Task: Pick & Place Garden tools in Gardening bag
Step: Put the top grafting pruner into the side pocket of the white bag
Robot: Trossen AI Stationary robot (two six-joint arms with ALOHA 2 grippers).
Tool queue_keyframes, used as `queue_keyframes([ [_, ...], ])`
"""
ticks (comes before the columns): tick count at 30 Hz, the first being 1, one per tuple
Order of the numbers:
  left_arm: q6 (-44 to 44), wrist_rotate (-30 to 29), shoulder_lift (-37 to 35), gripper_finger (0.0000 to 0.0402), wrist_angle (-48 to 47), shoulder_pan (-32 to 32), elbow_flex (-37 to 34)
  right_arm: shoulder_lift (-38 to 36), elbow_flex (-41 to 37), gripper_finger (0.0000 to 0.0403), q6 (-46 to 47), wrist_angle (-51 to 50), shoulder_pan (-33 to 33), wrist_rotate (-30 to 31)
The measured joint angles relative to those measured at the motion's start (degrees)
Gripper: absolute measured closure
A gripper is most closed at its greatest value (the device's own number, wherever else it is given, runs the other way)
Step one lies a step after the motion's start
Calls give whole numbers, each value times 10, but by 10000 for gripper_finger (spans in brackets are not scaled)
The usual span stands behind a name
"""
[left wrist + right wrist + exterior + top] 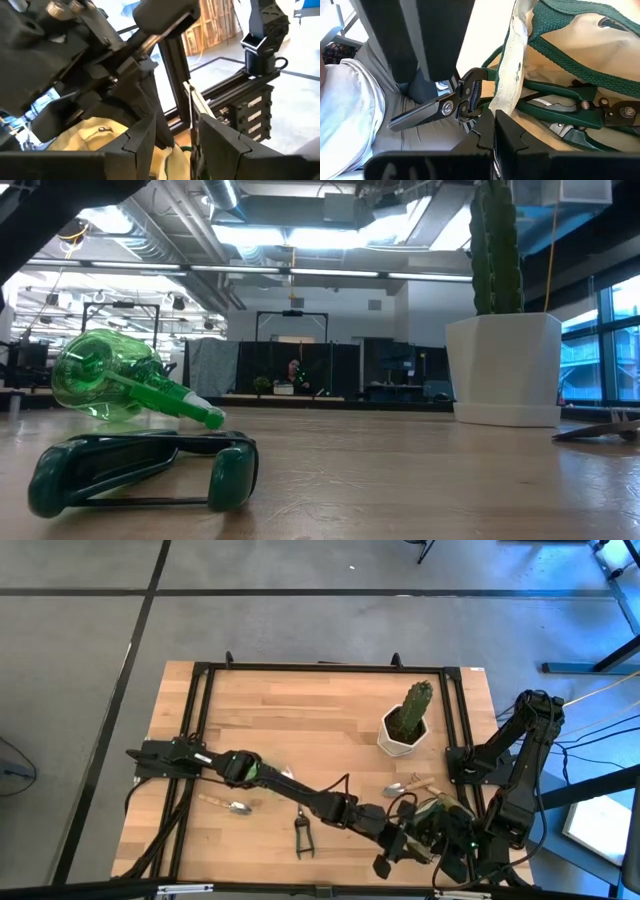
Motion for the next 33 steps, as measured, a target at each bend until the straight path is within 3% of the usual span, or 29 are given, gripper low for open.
queue_keyframes([
  [28, -32, 36, 46, 258, 7, 5, 33, 0, 0, 403, -3, -9, -9, 15],
  [33, -37, 39, 46, 281, 6, 6, 33, 0, 0, 403, -3, -11, -9, 15],
])
